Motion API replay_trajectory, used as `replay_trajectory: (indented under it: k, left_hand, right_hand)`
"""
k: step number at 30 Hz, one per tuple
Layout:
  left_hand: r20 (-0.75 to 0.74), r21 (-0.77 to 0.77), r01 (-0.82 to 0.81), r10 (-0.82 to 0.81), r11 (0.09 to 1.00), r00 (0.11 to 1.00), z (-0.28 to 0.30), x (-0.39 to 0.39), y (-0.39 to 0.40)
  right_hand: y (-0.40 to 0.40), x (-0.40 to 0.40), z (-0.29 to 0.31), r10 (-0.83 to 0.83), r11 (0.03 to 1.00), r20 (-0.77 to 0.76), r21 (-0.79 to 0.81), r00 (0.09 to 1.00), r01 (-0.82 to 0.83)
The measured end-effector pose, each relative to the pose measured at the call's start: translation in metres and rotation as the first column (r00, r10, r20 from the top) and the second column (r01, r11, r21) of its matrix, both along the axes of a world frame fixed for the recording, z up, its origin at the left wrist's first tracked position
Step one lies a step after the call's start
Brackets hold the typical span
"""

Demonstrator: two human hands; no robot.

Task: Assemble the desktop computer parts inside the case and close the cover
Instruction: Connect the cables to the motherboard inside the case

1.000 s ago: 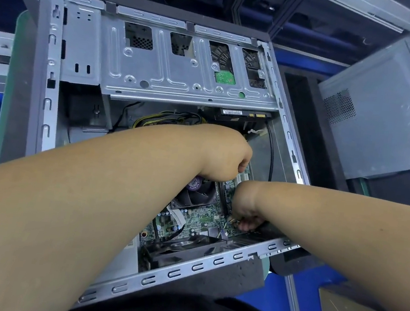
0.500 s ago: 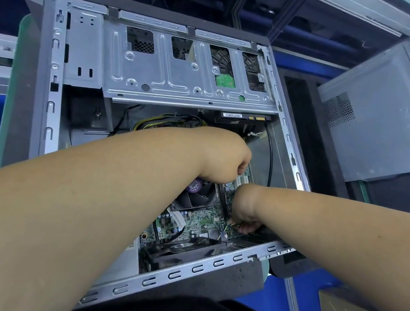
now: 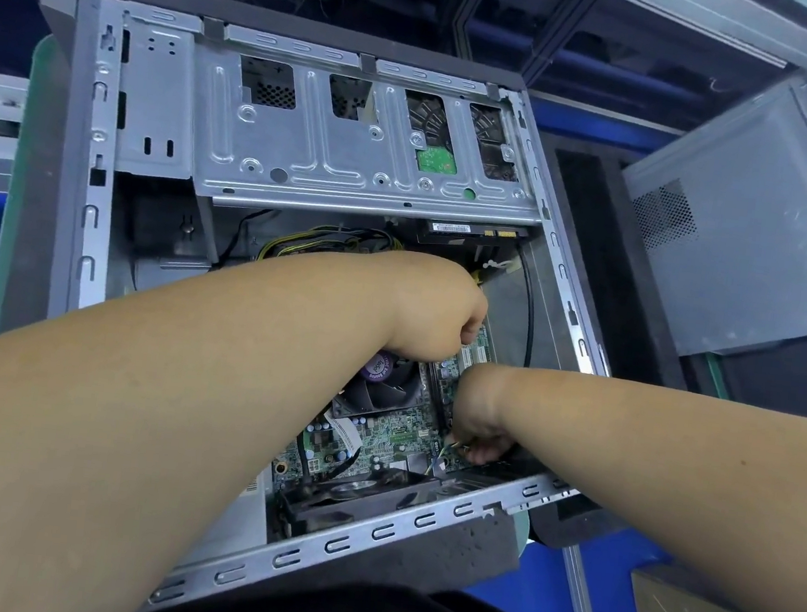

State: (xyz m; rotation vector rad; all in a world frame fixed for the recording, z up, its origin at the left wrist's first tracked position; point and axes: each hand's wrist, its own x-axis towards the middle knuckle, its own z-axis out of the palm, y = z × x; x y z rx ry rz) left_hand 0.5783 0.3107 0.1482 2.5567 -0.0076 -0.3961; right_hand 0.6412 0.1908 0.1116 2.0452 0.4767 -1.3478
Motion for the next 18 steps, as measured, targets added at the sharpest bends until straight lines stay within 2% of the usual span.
replay_trajectory:
  k: [3, 5, 18]
  left_hand:
    - [0.019, -0.002, 0.005, -0.005, 1.0, 1.0, 0.0, 0.0, -0.001]
    - [0.008, -0.015, -0.001, 0.001, 1.0, 1.0, -0.001, 0.001, 0.0]
    - [0.01, -0.024, -0.002, 0.002, 1.0, 1.0, 0.002, -0.001, -0.001]
  right_hand:
    - [-0.005, 0.002, -0.014, -0.099, 0.984, 0.001, -0.15, 0.995, 0.098]
    - [-0.003, 0.001, -0.017, -0.16, 0.976, 0.03, -0.148, 0.987, 0.163]
    - [-0.003, 0.003, -0.011, -0.079, 0.983, -0.011, -0.165, 0.997, 0.076]
